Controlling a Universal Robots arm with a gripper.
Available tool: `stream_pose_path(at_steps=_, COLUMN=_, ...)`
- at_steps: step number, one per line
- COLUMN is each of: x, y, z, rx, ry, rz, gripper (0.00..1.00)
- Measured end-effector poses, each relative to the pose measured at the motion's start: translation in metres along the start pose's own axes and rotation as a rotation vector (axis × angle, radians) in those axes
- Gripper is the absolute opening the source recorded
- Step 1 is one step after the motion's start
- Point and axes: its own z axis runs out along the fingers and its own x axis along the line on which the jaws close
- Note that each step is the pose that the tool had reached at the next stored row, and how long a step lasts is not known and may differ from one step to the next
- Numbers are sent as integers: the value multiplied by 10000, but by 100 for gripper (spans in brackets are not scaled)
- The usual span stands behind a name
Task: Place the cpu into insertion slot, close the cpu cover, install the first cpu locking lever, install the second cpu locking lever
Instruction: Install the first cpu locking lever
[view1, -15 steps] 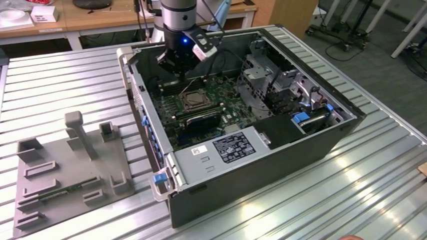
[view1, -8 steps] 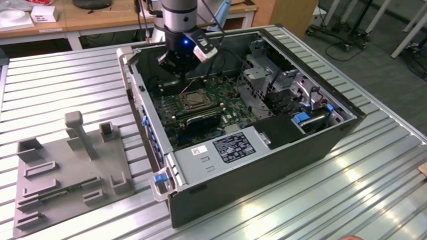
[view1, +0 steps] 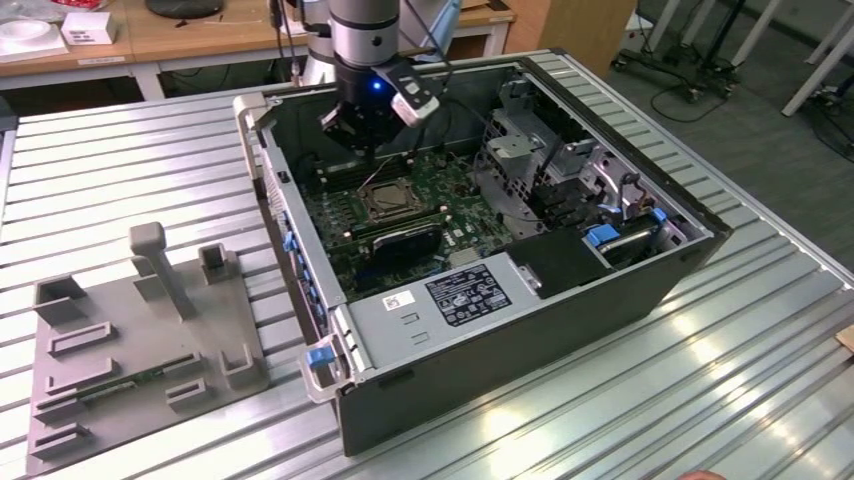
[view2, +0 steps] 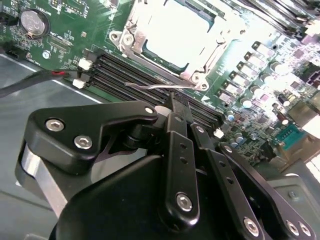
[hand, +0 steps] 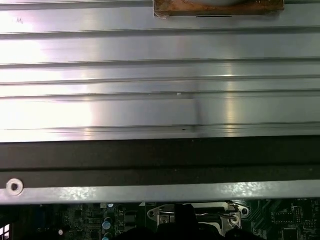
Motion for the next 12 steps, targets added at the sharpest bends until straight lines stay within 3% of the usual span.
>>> stream_pose_path(at_steps=12, x=-63, y=1, z=48, rx=-42, ry=2, rz=2, gripper=10)
